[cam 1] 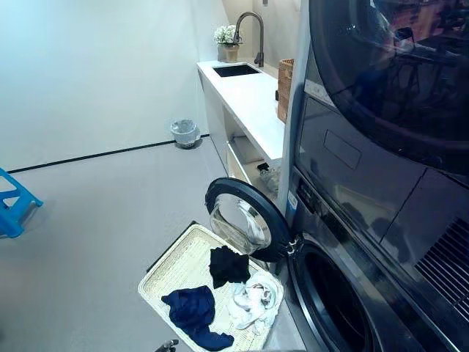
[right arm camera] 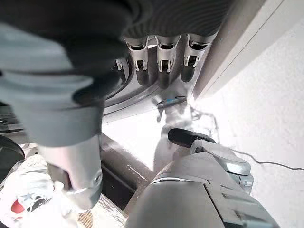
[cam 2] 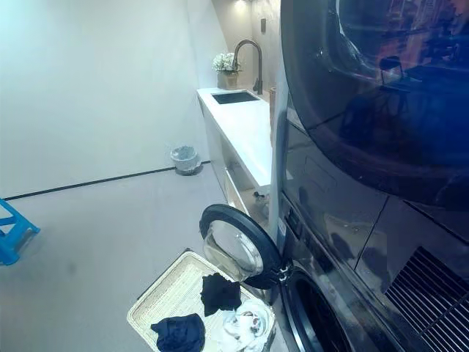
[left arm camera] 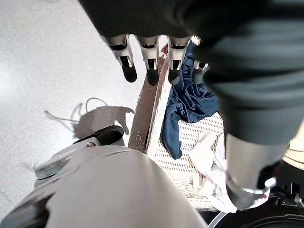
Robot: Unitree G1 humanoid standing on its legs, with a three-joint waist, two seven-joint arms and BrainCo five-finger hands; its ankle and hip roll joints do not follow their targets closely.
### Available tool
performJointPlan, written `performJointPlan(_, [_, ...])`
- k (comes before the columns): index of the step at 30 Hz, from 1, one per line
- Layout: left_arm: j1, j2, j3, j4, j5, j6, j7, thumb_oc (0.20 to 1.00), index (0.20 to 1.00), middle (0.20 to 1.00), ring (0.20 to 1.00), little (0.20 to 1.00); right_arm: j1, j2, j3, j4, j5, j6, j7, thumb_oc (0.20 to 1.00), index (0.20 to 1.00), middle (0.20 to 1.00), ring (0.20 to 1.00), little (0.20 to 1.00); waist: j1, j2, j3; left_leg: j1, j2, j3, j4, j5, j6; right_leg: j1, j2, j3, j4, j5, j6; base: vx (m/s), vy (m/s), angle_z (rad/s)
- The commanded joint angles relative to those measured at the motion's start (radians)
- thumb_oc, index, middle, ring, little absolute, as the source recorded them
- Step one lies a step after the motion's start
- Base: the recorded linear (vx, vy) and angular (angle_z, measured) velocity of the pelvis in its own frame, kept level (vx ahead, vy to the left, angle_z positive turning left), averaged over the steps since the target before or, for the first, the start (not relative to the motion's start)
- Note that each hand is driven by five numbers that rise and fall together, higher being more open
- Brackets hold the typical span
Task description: Put the clothes into the washing machine.
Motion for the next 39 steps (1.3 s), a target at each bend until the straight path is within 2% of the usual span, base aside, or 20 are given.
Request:
performJointPlan(1, [-0.098, 0.005, -0.024, 0.033, 0.030, -0.002, 0.000, 1.000, 1.000, 1.000, 1.000, 1.000, -0.100, 0.018, 0.002, 0.057, 0.019, -0.005, -0.004, 1.000, 1.000, 1.000, 1.000, 1.000, 0.015, -0.019, 0.044, 0.054, -0.001, 0.031, 0.008, -0.090, -0.004, -0.054, -0.084, 0.015, 0.022, 0.032, 0.090, 0.01, -0.059, -0.50])
performJointPlan(30, [-0.090, 0.009, -0.019, 0.022, 0.008, -0.003, 0.014, 1.000, 1.000, 1.000, 1.000, 1.000, -0.097, 0.007, 0.000, 0.045, 0.013, 0.004, 0.001, 1.000, 1.000, 1.000, 1.000, 1.000, 0.017, -0.015, 0.061, 0.052, 0.000, 0.030, 0.008, -0.086, -0.004, -0.058, -0.087, 0.011, 0.030, 0.030, 0.090, 0.00, 0.000, 0.00])
performJointPlan(36, [-0.102, 0.026, -0.010, -0.007, -0.097, -0.021, 0.069, 1.000, 1.000, 1.000, 1.000, 1.000, -0.119, -0.027, -0.011, 0.002, 0.062, -0.014, -0.004, 1.000, 1.000, 1.000, 1.000, 1.000, 0.019, -0.010, 0.109, 0.011, 0.004, 0.024, 0.008, -0.070, -0.004, -0.105, -0.091, 0.016, 0.038, 0.041, 0.092, 0.02, 0.001, 0.00])
performJointPlan(39, [-0.154, 0.045, -0.014, -0.032, -0.190, -0.067, 0.119, 1.000, 1.000, 1.000, 1.000, 1.000, -0.173, -0.048, 0.004, -0.038, 0.112, -0.044, -0.012, 1.000, 1.000, 1.000, 1.000, 1.000, 0.020, -0.004, 0.175, -0.057, 0.001, 0.012, 0.008, -0.050, 0.002, -0.178, -0.089, 0.025, 0.044, 0.056, 0.087, -0.20, 0.001, -0.05])
